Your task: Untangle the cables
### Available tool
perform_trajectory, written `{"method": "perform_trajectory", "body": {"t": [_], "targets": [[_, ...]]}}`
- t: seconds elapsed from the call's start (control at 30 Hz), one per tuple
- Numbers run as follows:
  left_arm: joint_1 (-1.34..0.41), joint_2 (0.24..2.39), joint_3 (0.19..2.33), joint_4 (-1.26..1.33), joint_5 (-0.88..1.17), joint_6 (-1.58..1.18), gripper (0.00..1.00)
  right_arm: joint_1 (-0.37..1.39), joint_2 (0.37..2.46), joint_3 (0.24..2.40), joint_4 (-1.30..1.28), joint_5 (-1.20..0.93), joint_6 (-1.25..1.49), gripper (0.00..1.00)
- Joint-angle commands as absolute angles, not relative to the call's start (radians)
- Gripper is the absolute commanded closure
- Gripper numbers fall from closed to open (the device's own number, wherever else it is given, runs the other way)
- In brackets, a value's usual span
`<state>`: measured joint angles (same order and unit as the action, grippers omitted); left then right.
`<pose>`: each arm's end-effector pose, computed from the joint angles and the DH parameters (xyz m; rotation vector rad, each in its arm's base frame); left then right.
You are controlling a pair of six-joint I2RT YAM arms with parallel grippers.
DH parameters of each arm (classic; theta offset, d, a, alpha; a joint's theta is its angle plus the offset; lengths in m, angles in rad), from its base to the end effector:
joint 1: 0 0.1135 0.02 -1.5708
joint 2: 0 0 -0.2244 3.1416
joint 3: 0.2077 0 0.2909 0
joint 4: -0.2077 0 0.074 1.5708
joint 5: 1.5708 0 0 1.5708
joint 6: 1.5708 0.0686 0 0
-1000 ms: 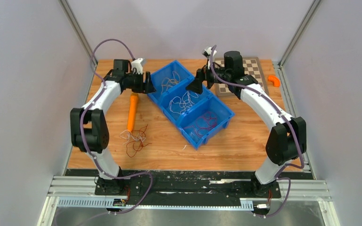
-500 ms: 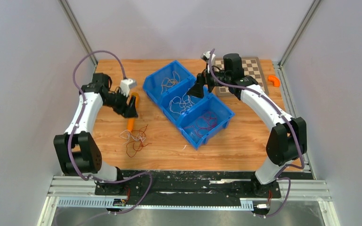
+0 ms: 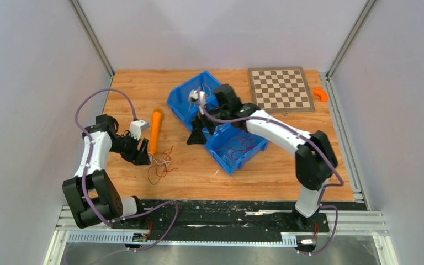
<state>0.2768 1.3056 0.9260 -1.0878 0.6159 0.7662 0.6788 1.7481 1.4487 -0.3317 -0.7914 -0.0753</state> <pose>0.2621 0.0333 0.1510 0.6894 2.5794 -0.6674 0.3180 0.3192 0.2356 -1.2368 1.8630 1.2026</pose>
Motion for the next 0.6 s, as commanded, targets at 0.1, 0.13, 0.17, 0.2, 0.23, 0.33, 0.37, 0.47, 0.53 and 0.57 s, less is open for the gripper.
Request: {"method": "perform_trajectory", "body": {"t": [0.1,0.13,0.17,0.2,0.23,0.33,0.37,0.47,0.53,0.57], "targets": [[0.426,1.238,0.897,-1.003,0.628,0.573,0.30,0.897,1.987,1.598,-0.294,-0.604,0.036,0.10],[0.456,1.237,0.898,-1.000,0.630,0.560,0.30,0.919,2.011,1.615,-0.292,-0.580,0.039,0.09],[0.471,1.237,0.899,-0.998,0.633,0.536,0.30,0.941,2.039,1.633,-0.292,-0.562,0.040,0.08],[0.493,1.236,0.898,-0.998,0.639,0.530,0.30,0.959,2.063,1.651,-0.293,-0.551,0.045,0.08],[0.499,1.234,0.897,-0.996,0.633,0.519,0.30,0.973,2.086,1.671,-0.292,-0.540,0.048,0.08],[0.510,1.223,0.890,-0.985,0.622,0.511,0.30,1.008,2.148,1.738,-0.291,-0.477,0.060,0.08],[0.510,1.216,0.890,-0.985,0.622,0.511,0.30,1.015,2.173,1.758,-0.290,-0.454,0.066,0.08],[0.511,1.214,0.891,-0.983,0.623,0.504,0.30,1.024,2.223,1.809,-0.286,-0.399,0.077,0.08],[0.511,1.213,0.893,-0.979,0.624,0.496,0.30,1.036,2.253,1.834,-0.283,-0.374,0.063,0.09],[0.511,1.213,0.895,-0.973,0.624,0.492,0.30,1.041,2.269,1.846,-0.284,-0.364,0.051,0.09]]}}
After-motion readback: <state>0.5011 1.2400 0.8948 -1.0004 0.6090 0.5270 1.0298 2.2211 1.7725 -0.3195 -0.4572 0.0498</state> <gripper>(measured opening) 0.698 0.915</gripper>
